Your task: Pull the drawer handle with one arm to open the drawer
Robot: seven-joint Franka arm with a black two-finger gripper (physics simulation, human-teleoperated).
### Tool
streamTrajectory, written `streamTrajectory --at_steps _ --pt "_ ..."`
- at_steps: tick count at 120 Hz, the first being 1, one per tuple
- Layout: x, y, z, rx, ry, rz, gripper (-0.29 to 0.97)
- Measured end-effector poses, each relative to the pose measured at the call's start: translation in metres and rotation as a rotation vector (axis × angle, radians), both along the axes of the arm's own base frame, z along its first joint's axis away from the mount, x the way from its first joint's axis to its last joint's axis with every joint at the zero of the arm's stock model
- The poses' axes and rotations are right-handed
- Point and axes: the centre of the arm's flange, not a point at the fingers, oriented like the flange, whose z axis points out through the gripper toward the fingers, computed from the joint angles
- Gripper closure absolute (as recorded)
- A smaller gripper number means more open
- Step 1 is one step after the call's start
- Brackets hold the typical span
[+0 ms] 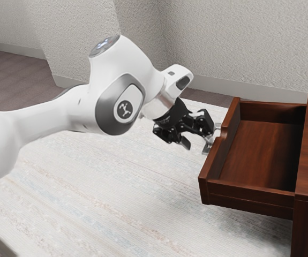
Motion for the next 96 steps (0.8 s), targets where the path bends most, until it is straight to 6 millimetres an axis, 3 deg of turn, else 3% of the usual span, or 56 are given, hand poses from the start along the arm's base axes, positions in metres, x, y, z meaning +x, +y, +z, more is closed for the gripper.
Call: streamTrajectory --at_steps 17,28,42,57,68,88,96 --pt "-0.016 0.002 0.036 -0.005 -0.056 -0.010 0.28" --pt "-0.043 0.014 0.065 -0.004 -0.090 -0.014 0.28" --pt "-0.071 0.058 0.099 0.019 -0.079 0.046 0.20" --pt "-0.114 0.055 0.154 0.009 0.025 0.068 0.11" --pt "-0.125 0.091 0.143 0.024 0.180 0.139 0.07" --pt "-0.132 0.087 0.117 0.083 0.363 0.148 0.03" --pt "-0.134 0.076 0.111 0.123 0.400 0.134 0.02"
